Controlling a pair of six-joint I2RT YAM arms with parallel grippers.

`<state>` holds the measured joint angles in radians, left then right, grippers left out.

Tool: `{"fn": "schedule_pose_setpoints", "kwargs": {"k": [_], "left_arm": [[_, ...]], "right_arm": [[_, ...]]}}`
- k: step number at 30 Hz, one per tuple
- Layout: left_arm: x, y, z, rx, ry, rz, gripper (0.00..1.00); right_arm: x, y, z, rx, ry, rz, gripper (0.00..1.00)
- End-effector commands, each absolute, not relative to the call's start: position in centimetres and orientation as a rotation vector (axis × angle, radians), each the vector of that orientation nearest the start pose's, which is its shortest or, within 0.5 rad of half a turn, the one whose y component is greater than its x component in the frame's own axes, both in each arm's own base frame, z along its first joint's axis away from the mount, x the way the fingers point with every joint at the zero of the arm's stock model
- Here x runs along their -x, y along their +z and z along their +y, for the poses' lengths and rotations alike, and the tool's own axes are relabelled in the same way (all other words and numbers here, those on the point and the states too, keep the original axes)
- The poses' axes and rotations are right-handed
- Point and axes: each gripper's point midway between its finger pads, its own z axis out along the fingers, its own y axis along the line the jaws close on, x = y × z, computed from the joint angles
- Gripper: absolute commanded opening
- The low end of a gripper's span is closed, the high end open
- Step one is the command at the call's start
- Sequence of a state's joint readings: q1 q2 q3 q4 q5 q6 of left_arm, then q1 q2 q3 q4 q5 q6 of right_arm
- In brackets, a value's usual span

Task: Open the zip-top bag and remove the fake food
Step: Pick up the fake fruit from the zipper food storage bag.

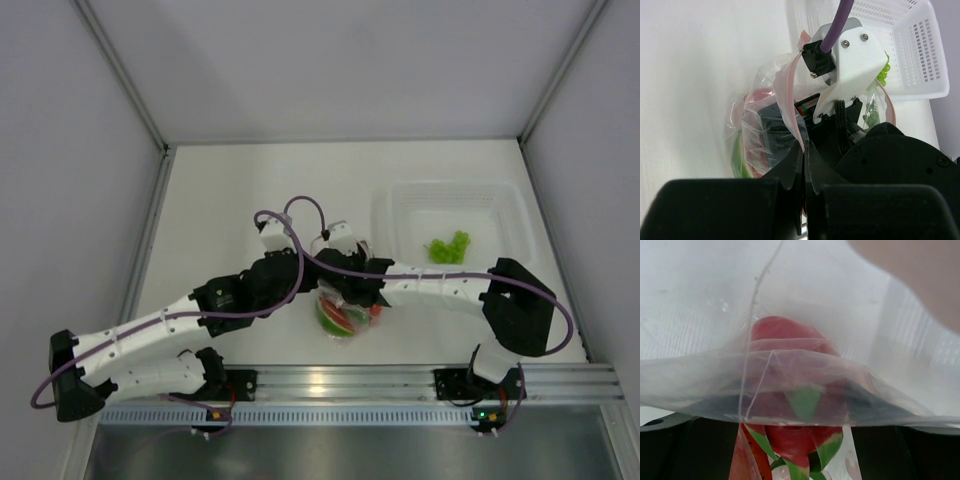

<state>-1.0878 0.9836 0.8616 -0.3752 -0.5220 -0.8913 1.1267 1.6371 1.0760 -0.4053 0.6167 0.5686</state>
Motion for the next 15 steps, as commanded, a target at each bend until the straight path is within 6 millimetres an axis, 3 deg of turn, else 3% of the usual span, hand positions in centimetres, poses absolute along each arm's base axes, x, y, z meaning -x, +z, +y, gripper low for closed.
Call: {"fn": "schedule_pose_setpoints", "kwargs": {"k": [1, 5, 9, 15], "left_arm": [[-21.2, 25.0, -27.2, 0.171, -0.820, 1.978, 0.00], [-20.8, 25.3, -27.3, 0.166, -0.863, 1.967, 0.00], [-20.1, 26.9, -28.0, 0.157, -0.969, 1.928, 0.00], [-20.1, 31.8, -28.5, 0.126, -1.043, 1.836, 0.00]], "right_arm": [[-21.5, 8.3, 31.5, 0.520, -0.003, 2.273, 0.60], [-21.7, 9.7, 30.7, 0.397, 0.008, 2.260, 0.65], [-22.4, 11.2, 30.5, 0.353, 0.058, 2.250, 0.65], [-25.0, 12.2, 29.8, 0.304, 0.063, 2.265, 0.66]]}}
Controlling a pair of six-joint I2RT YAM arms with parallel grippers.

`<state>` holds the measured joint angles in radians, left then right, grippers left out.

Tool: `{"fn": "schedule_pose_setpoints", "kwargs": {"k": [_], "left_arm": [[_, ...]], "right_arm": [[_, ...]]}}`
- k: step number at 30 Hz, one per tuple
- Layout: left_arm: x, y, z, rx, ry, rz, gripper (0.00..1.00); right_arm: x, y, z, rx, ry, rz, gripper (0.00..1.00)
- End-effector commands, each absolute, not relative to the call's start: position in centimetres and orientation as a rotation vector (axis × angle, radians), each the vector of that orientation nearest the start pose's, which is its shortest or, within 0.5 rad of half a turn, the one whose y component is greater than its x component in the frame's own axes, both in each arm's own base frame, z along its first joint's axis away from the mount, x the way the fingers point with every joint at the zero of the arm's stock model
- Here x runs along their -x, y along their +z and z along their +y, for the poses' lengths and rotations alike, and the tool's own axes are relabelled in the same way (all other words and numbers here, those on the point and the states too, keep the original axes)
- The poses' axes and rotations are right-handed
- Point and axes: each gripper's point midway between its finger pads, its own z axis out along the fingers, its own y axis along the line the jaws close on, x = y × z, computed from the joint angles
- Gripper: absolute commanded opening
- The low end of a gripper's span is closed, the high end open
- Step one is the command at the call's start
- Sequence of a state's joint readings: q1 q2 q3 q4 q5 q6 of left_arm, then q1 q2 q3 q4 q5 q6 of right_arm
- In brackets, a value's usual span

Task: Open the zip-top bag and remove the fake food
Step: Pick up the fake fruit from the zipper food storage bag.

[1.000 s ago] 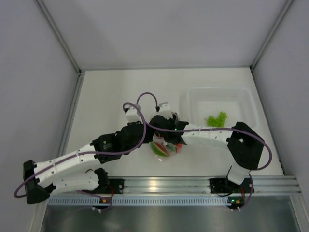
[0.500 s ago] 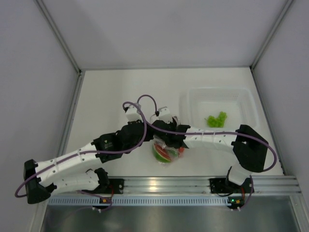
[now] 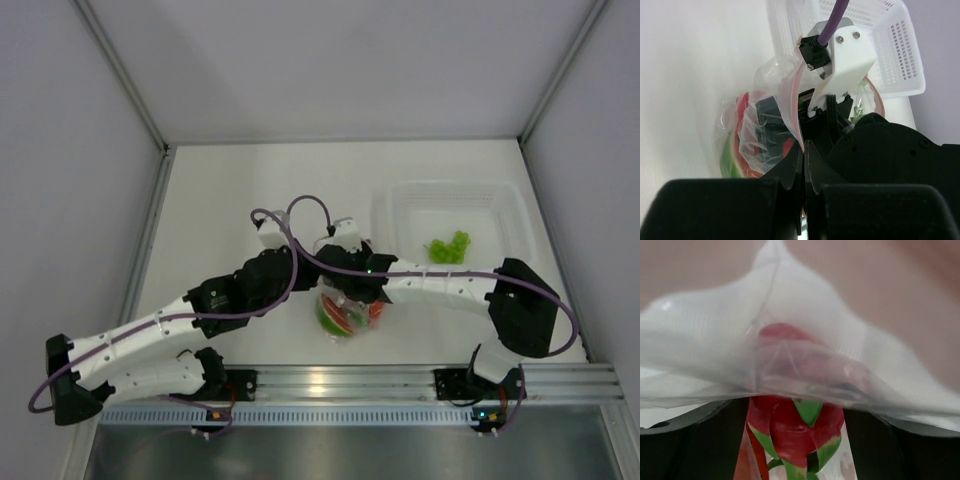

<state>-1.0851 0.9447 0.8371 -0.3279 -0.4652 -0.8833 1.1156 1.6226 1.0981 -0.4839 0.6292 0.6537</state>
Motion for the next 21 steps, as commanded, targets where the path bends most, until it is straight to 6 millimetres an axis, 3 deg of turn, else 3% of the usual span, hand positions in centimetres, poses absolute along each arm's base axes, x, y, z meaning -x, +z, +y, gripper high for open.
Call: {"fn": "schedule_pose_setpoints", "kwargs": {"k": [1, 4, 9, 14, 17, 21], "left_arm": [[-20.1, 32.6, -28.5, 0.125, -1.053, 1.818, 0.00], [-20.0, 35.3, -28.6, 0.117, -1.095, 1.764, 0.00], [-20.0, 38.2, -28.8, 0.101, -1.128, 1.710, 0.00], [-20.7, 36.3, -29.1, 0.115, -1.077, 1.748, 0.00], [-21.1, 33.9, -29.1, 0.146, -1.041, 1.789, 0.00], [-21.3, 32.6, -28.8, 0.184, -1.023, 1.809, 0.00]], "right_arm": [[-25.5, 12.3, 29.5, 0.299, 0.054, 2.268, 0.67], [-27.7, 13.2, 28.7, 0.271, 0.013, 2.271, 0.67], [-28.6, 13.5, 28.3, 0.288, 0.016, 2.288, 0.69], [-27.2, 13.8, 28.9, 0.329, 0.138, 2.308, 0.70], [-25.6, 14.5, 30.1, 0.385, 0.223, 2.288, 0.68], [-23.7, 14.8, 31.9, 0.466, 0.343, 2.298, 0.65]]}}
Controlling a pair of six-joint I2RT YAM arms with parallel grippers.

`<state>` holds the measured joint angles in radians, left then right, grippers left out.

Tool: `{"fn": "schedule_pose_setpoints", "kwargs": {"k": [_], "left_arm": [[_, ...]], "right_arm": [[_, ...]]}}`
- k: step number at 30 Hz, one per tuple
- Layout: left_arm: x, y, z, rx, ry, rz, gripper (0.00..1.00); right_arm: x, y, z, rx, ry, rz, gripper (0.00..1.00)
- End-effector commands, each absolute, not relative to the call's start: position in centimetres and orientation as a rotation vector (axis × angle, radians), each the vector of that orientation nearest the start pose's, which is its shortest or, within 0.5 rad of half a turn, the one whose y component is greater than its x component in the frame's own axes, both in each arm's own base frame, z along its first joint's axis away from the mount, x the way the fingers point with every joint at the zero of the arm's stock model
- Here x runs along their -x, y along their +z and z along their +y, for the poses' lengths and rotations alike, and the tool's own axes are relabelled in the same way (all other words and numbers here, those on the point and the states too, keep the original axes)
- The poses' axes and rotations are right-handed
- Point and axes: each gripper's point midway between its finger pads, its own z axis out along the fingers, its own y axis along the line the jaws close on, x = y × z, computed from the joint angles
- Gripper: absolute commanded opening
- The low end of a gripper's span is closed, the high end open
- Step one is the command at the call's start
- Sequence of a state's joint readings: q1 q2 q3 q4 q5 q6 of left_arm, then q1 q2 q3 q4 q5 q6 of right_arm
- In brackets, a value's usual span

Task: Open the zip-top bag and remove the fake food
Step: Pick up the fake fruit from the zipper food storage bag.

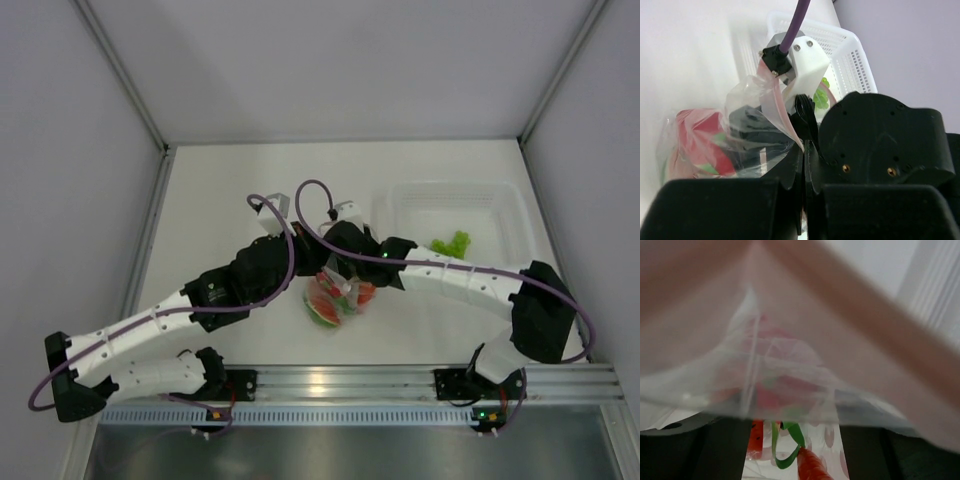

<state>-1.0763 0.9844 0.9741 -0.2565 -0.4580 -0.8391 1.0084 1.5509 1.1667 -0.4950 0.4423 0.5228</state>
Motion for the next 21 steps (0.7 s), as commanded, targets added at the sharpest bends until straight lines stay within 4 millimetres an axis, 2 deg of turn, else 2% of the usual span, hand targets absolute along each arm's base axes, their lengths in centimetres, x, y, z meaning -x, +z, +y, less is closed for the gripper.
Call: {"fn": "schedule_pose_setpoints", "kwargs": {"k": [1, 4, 5, 10, 14, 19, 21], "left_arm": [[-21.3, 32.5, -28.8, 0.184, -1.023, 1.809, 0.00], [-21.2, 32.5, -28.7, 0.180, -1.021, 1.808, 0.00], [-21.3, 32.4, -28.7, 0.180, -1.013, 1.808, 0.00], [-21.2, 32.5, -28.5, 0.176, -1.019, 1.804, 0.00], [-20.9, 33.0, -28.6, 0.166, -1.050, 1.786, 0.00], [-20.8, 32.9, -28.6, 0.156, -1.053, 1.783, 0.00], [-20.8, 32.9, -28.7, 0.153, -1.054, 1.786, 0.00]], "right_arm": [[-23.6, 14.5, 32.1, 0.475, 0.352, 2.297, 0.65], [-22.9, 14.4, 33.3, 0.492, 0.450, 2.292, 0.64], [-22.8, 15.1, 33.5, 0.484, 0.487, 2.268, 0.63], [-22.0, 15.9, 35.6, 0.518, 0.623, 2.238, 0.63], [-21.9, 15.1, 37.2, 0.506, 0.698, 2.243, 0.61], [-22.3, 14.0, 37.9, 0.442, 0.706, 2.272, 0.60], [-23.0, 13.0, 37.9, 0.427, 0.660, 2.278, 0.61]]}}
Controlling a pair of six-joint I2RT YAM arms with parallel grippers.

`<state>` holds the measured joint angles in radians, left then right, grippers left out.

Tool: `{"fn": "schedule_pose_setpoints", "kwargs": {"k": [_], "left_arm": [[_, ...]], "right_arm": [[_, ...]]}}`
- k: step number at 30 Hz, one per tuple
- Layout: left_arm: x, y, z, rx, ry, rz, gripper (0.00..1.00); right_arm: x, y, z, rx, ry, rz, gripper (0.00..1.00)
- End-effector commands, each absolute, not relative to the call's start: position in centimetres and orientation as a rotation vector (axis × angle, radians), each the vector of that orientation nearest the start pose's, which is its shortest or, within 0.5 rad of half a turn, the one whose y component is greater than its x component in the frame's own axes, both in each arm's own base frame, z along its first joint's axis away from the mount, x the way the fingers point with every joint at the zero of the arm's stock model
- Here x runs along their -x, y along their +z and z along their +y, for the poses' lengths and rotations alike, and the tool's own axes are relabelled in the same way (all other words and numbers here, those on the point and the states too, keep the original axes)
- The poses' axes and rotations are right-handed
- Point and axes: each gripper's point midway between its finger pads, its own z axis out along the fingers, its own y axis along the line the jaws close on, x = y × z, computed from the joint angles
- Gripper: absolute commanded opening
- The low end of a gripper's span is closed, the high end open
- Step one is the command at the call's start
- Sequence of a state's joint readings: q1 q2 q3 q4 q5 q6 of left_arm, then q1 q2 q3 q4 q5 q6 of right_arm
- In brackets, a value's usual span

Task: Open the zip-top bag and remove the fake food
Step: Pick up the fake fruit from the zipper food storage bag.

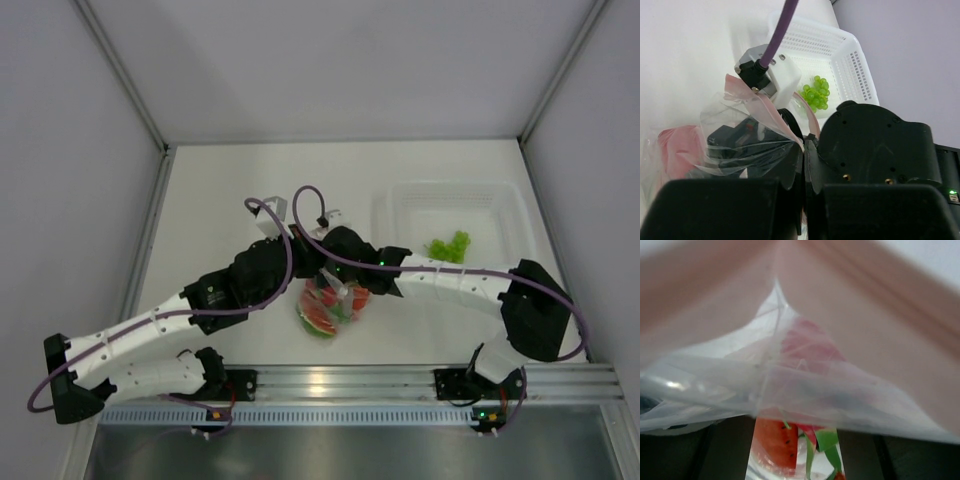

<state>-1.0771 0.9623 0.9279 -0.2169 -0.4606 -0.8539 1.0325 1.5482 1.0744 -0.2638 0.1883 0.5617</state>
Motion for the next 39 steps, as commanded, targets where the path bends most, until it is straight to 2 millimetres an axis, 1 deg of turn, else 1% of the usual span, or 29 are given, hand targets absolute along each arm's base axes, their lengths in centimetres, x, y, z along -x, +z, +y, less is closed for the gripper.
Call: {"fn": "schedule_pose_setpoints", "kwargs": {"k": [1, 3, 4, 6, 7, 8, 12, 15, 16, 17, 18, 20, 25, 28, 29, 30, 32, 34, 39], "left_arm": [[-20.7, 32.9, -28.7, 0.152, -1.056, 1.785, 0.00], [-20.7, 32.8, -28.6, 0.152, -1.055, 1.786, 0.00], [-20.7, 32.9, -28.5, 0.152, -1.054, 1.784, 0.00], [-20.8, 32.8, -28.3, 0.154, -1.046, 1.780, 0.00], [-20.8, 32.8, -28.3, 0.154, -1.044, 1.779, 0.00], [-20.7, 32.8, -28.2, 0.153, -1.044, 1.778, 0.00], [-20.8, 32.6, -27.9, 0.158, -1.029, 1.776, 0.00], [-21.0, 32.3, -27.8, 0.160, -1.015, 1.779, 0.00], [-21.0, 32.2, -27.7, 0.161, -1.010, 1.779, 0.00], [-21.0, 32.2, -27.6, 0.163, -1.006, 1.777, 0.00], [-21.0, 32.1, -27.6, 0.160, -1.000, 1.779, 0.00], [-21.1, 32.1, -27.4, 0.161, -0.991, 1.779, 0.00], [-21.2, 32.1, -27.0, 0.166, -0.972, 1.775, 0.00], [-21.1, 32.2, -27.1, 0.158, -0.970, 1.776, 0.00], [-21.2, 32.3, -27.0, 0.160, -0.971, 1.773, 0.00], [-21.2, 32.3, -27.1, 0.158, -0.971, 1.775, 0.00], [-21.2, 32.4, -27.0, 0.155, -0.970, 1.772, 0.00], [-21.2, 32.3, -27.0, 0.154, -0.966, 1.774, 0.00], [-21.2, 32.2, -26.9, 0.152, -0.954, 1.778, 0.00]], "right_arm": [[-23.3, 11.9, 37.7, 0.423, 0.618, 2.295, 0.61], [-23.6, 11.1, 37.4, 0.435, 0.567, 2.314, 0.62], [-23.7, 10.4, 37.4, 0.443, 0.541, 2.329, 0.63], [-24.4, 9.8, 36.4, 0.426, 0.460, 2.319, 0.64], [-24.4, 9.6, 36.2, 0.429, 0.438, 2.320, 0.65], [-24.7, 9.5, 35.8, 0.433, 0.410, 2.312, 0.65], [-24.5, 9.4, 35.1, 0.477, 0.360, 2.319, 0.68], [-23.7, 9.4, 35.3, 0.568, 0.348, 2.338, 0.70], [-23.4, 8.5, 34.4, 0.593, 0.284, 2.370, 0.71], [-23.1, 8.4, 34.5, 0.628, 0.271, 2.372, 0.71], [-22.7, 7.8, 34.3, 0.648, 0.256, 2.392, 0.71], [-22.0, 6.9, 33.8, 0.684, 0.244, 2.420, 0.72], [-20.3, 5.0, 33.9, 0.762, 0.283, 2.482, 0.72], [-20.1, 4.1, 33.8, 0.785, 0.259, 2.509, 0.73], [-20.1, 4.1, 34.0, 0.791, 0.260, 2.510, 0.74], [-19.8, 3.2, 34.0, 0.815, 0.243, 2.531, 0.75], [-19.4, 3.0, 34.5, 0.839, 0.240, 2.535, 0.75], [-19.1, 2.5, 34.6, 0.859, 0.226, 2.544, 0.78], [-18.5, 1.0, 34.3, 0.887, 0.177, 2.568, 0.80]]}}
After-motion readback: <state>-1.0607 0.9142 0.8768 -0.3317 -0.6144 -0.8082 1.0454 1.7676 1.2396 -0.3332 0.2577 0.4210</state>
